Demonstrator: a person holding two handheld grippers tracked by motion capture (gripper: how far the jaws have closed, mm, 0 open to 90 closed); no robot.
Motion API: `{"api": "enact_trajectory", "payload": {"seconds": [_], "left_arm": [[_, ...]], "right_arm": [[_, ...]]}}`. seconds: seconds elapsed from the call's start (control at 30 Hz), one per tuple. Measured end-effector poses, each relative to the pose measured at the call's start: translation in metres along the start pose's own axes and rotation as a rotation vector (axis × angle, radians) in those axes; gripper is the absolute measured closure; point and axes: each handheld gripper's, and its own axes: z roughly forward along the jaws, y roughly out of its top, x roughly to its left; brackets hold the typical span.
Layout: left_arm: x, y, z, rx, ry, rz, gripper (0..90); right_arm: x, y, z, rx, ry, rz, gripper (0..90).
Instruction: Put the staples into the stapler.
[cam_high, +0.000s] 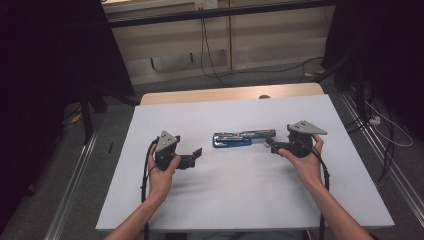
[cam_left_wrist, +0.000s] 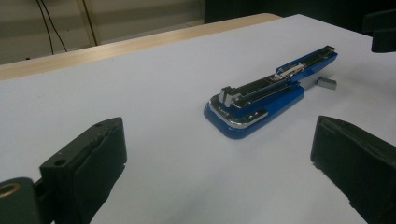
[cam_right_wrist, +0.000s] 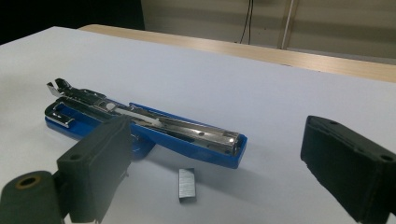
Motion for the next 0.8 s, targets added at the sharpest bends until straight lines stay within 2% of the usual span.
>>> {"api": "enact_trajectory", "payload": {"seconds": [0.1, 0.17, 0.27, 0.37, 0.4, 0.47, 0.6, 0.7, 0.8], "left_arm": [[-0.001, -0.002, -0.004, 0.004, -0.015, 0.022, 3.7], [-0.002, -0.005, -0.008, 0.005, -0.009, 0.032, 3.8], [-0.002, -0.009, -0.014, -0.006, -0.019, 0.022, 3.7], [-0.001, -0.013, -0.021, -0.014, -0.011, 0.014, 4.2], [-0.001, -0.015, -0.023, -0.006, -0.010, 0.011, 4.8], [-0.002, -0.019, -0.026, -0.002, -0.008, 0.006, 4.9], [-0.003, -0.023, -0.036, -0.003, -0.004, 0.008, 4.8], [-0.007, -0.028, -0.044, 0.003, -0.026, 0.009, 4.9], [-0.015, -0.035, -0.053, 0.018, -0.044, 0.002, 4.9]], "right_arm": [[0.000, 0.002, 0.000, -0.008, -0.001, 0.009, 10.5], [0.001, 0.004, 0.000, -0.005, 0.010, 0.008, 10.7], [0.001, 0.004, -0.001, 0.022, 0.027, -0.002, 11.4], [-0.002, 0.003, -0.002, 0.049, 0.037, 0.009, 16.5], [-0.004, 0.002, -0.002, 0.069, 0.044, 0.023, 15.5], [-0.005, 0.000, -0.003, 0.097, 0.038, 0.022, 15.1], [-0.008, 0.000, -0.005, 0.116, 0.049, 0.029, 16.2], [-0.009, 0.002, -0.006, 0.148, 0.079, 0.033, 19.6], [-0.009, 0.003, -0.005, 0.192, 0.108, 0.013, 21.8]]}}
